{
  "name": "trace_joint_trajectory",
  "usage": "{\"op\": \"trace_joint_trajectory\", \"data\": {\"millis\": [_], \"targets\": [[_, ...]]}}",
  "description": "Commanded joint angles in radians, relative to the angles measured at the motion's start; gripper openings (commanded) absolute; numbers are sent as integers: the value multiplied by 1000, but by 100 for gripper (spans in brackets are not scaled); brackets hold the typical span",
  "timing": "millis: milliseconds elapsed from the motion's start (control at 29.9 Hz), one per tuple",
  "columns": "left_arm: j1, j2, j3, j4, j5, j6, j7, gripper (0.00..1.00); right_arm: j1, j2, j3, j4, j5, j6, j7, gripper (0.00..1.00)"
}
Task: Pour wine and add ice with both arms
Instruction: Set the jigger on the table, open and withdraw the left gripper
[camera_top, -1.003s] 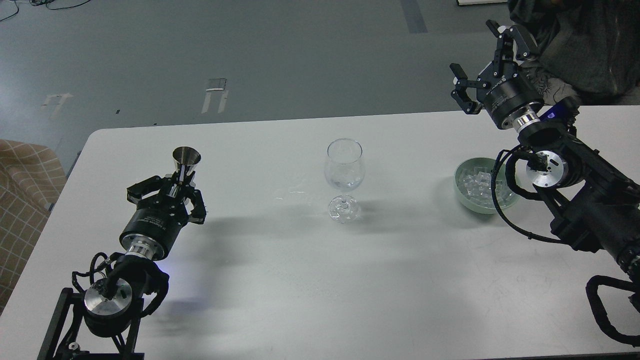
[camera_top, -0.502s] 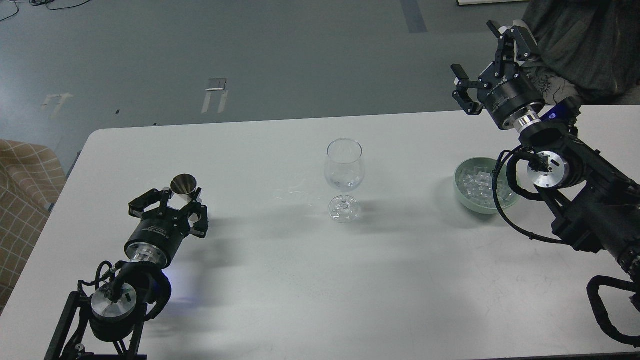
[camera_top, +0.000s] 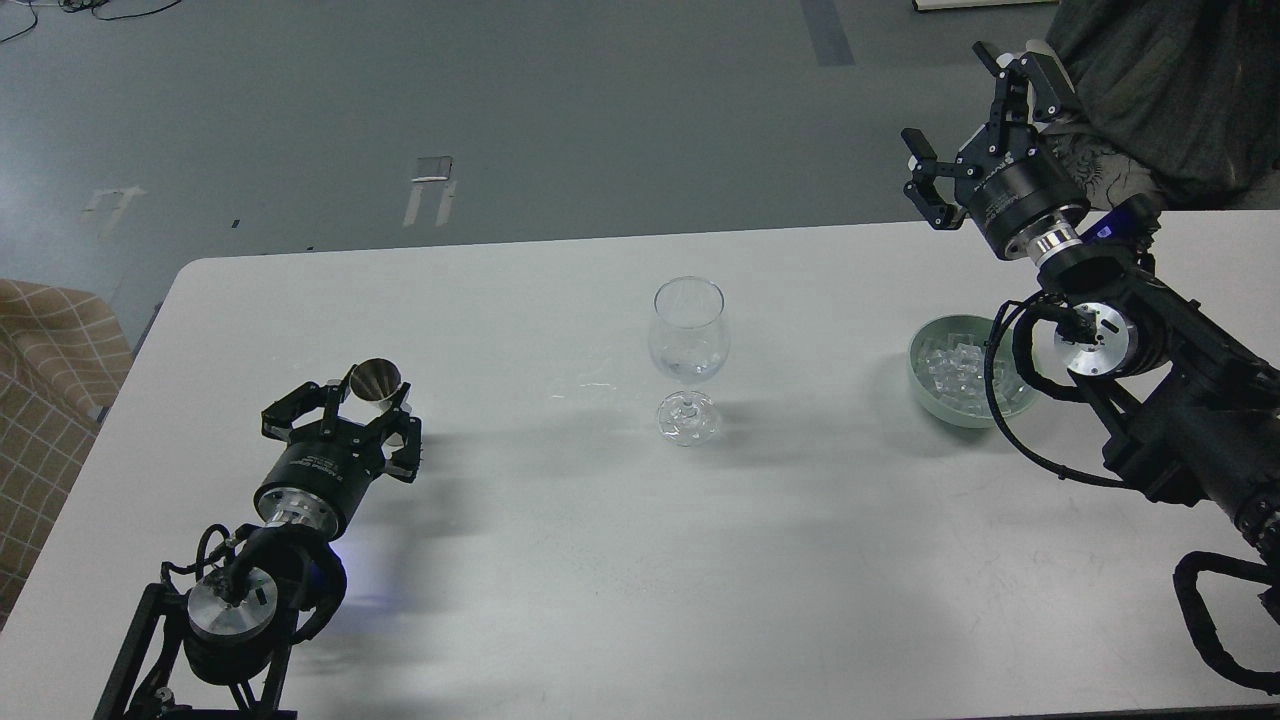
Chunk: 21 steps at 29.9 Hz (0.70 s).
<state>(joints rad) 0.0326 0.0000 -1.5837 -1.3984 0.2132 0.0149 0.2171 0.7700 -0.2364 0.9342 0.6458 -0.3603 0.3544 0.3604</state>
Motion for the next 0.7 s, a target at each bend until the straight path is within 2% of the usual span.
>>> {"op": "trace_joint_trajectory", "data": {"millis": [0, 67, 201, 234, 535, 669], "targets": [[-2, 0, 1, 9, 0, 2, -1, 64, 0, 0, 0, 0, 0, 0, 0, 100], [-3, 0, 2, 12, 2, 7, -1, 71, 0, 0, 0, 0, 0, 0, 0, 100], [-3, 0, 2, 12, 3, 8, -1, 93, 0, -1, 0, 0, 0, 0, 0, 100], [-2, 0, 2, 12, 3, 8, 1, 96, 0, 0, 0, 0, 0, 0, 0, 100], [13, 0, -9, 12, 0, -1, 13, 98, 0, -1, 0, 0, 0, 0, 0, 100], [56, 0, -16, 6, -20, -22, 19, 98, 0, -3, 0, 0, 0, 0, 0, 100]]}}
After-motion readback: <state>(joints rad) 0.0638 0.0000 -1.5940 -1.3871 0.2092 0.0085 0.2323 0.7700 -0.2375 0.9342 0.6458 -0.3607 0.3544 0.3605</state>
